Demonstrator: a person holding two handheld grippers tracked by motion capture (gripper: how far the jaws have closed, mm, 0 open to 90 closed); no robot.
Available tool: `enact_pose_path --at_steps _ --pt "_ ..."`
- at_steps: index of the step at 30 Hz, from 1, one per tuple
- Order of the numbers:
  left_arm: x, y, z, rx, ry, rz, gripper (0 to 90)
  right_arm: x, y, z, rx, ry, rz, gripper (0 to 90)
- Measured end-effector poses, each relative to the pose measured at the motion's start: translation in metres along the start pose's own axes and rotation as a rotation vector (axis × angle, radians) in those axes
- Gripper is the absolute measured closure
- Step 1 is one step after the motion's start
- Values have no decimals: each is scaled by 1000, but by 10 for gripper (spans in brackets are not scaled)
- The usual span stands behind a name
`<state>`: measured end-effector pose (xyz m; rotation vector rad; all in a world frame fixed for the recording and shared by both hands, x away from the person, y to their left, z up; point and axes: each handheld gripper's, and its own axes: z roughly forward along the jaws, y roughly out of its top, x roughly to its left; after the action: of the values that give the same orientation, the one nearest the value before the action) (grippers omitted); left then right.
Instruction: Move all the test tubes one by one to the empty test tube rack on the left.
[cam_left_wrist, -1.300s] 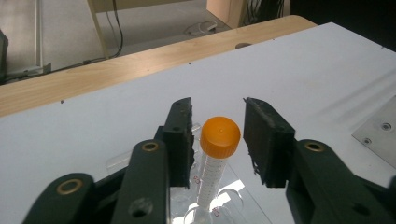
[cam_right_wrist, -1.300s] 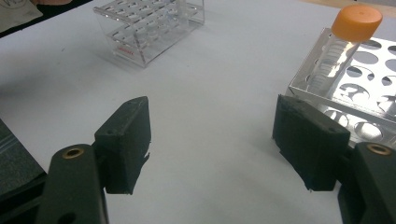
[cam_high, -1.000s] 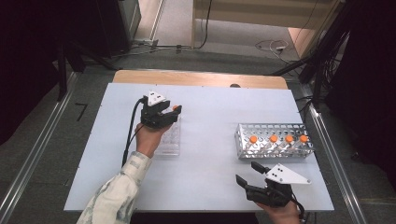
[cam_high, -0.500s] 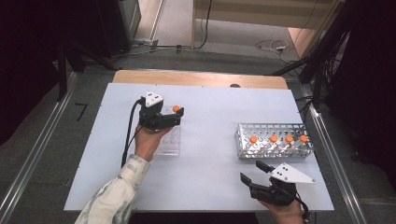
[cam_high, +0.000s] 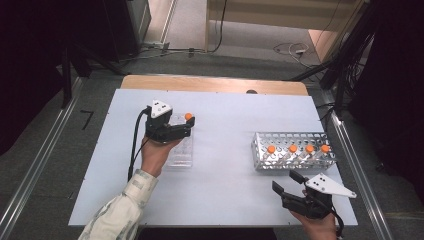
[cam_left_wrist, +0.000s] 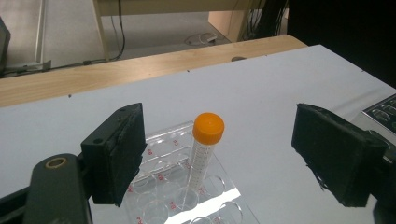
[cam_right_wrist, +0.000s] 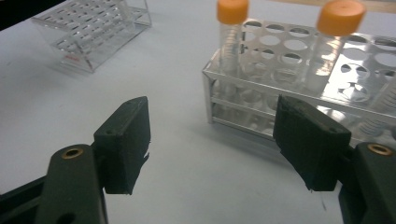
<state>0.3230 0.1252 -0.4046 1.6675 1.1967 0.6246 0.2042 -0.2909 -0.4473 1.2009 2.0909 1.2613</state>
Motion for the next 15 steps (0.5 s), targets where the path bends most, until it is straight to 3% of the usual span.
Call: enact_pose_path --at_steps 15 --pt "-8 -10 -15 -12 -37 4 161 -37 -8 -9 -9 -128 86 265"
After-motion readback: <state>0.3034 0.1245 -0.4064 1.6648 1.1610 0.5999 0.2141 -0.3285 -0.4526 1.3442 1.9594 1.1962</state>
